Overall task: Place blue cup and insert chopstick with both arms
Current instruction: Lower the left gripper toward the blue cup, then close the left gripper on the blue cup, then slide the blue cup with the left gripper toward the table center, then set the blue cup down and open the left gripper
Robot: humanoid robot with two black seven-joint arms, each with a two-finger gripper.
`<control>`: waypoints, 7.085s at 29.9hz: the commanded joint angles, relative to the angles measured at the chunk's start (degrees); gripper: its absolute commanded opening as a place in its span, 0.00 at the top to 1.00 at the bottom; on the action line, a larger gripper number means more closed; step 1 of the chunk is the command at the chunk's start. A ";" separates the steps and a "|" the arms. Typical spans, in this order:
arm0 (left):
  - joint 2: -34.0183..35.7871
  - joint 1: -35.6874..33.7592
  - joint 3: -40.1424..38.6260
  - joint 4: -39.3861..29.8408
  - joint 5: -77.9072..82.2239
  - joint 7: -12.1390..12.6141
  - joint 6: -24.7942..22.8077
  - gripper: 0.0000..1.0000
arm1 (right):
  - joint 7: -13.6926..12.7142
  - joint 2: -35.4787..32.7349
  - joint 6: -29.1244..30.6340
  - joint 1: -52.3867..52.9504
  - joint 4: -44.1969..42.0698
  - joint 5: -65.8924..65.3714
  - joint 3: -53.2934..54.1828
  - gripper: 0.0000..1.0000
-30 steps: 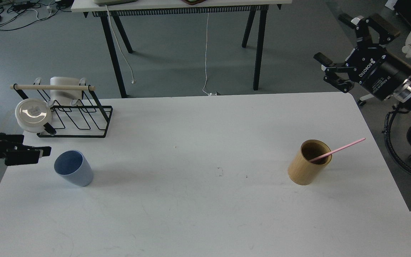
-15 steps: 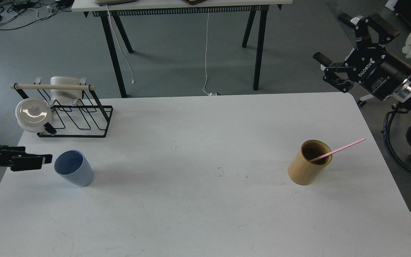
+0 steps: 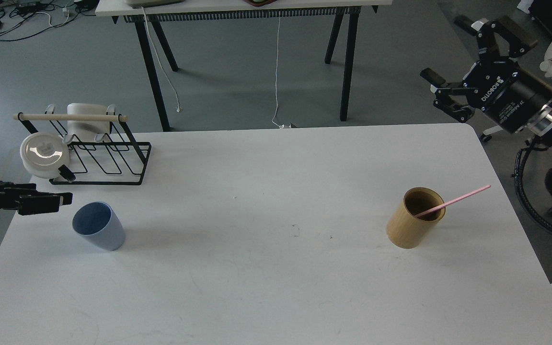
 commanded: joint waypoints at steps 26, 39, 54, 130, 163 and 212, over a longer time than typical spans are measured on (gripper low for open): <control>-10.90 0.33 0.19 9.36 2.98 -0.01 0.00 0.03 | 0.00 0.02 0.00 -0.60 0.10 0.07 0.01 0.01; -13.89 0.07 2.82 14.19 2.72 -0.01 0.00 0.06 | 0.00 0.02 0.00 -0.87 0.27 0.07 0.09 0.01; -13.98 -0.81 2.65 14.19 2.54 -0.01 0.00 0.34 | 0.00 -0.07 0.00 -1.31 0.18 0.07 0.18 0.01; -13.88 -13.63 5.10 -5.14 7.63 -0.01 1.20 1.00 | 0.00 -2.17 0.00 -5.17 -12.65 0.33 1.94 0.01; -50.01 -28.23 27.16 12.78 18.29 -0.01 0.00 1.00 | 0.00 -3.85 0.00 -5.79 -12.65 0.95 4.14 0.01; -49.57 -27.97 26.64 14.02 18.29 -0.01 0.00 0.83 | 0.00 -3.41 0.00 -6.40 -12.56 0.95 4.31 0.01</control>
